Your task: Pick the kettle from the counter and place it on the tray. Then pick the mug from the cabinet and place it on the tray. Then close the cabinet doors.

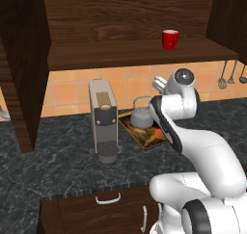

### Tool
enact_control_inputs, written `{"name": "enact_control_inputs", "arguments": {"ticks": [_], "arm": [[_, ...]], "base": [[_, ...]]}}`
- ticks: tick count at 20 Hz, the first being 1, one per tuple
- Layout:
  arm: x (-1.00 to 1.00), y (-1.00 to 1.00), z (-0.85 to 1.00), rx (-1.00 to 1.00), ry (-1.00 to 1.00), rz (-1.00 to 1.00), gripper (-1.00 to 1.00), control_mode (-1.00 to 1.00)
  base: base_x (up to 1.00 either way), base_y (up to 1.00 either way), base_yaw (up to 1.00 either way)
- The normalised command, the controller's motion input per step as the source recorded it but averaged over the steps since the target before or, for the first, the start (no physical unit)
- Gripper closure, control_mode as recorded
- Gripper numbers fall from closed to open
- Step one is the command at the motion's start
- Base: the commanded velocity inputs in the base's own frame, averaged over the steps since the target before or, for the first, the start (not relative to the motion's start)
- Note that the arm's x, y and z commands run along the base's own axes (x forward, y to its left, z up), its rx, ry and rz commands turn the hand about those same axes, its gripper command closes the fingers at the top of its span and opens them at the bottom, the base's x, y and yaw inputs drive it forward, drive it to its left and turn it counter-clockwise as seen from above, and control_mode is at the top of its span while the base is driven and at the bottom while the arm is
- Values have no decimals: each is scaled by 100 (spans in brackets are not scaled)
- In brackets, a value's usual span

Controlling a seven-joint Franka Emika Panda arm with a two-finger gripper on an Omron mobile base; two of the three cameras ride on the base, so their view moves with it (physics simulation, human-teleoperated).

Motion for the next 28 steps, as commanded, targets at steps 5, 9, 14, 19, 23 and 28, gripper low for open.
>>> {"name": "enact_control_inputs", "arguments": {"ticks": [5,9,14,19,23,28], "arm": [[-10,-12,41,-19,-11,14,-100,-100],[-6,-9,52,-22,-17,16,-100,-100],[-7,-6,67,-17,-10,17,-100,-100],[-4,-4,64,-16,-12,18,-100,-100],[0,0,56,-17,-25,14,-100,-100],[0,4,51,-10,-20,7,-100,-100]], "base": [[0,0,0],[0,0,0],[0,0,0],[0,0,0],[0,0,0],[0,0,0]]}}
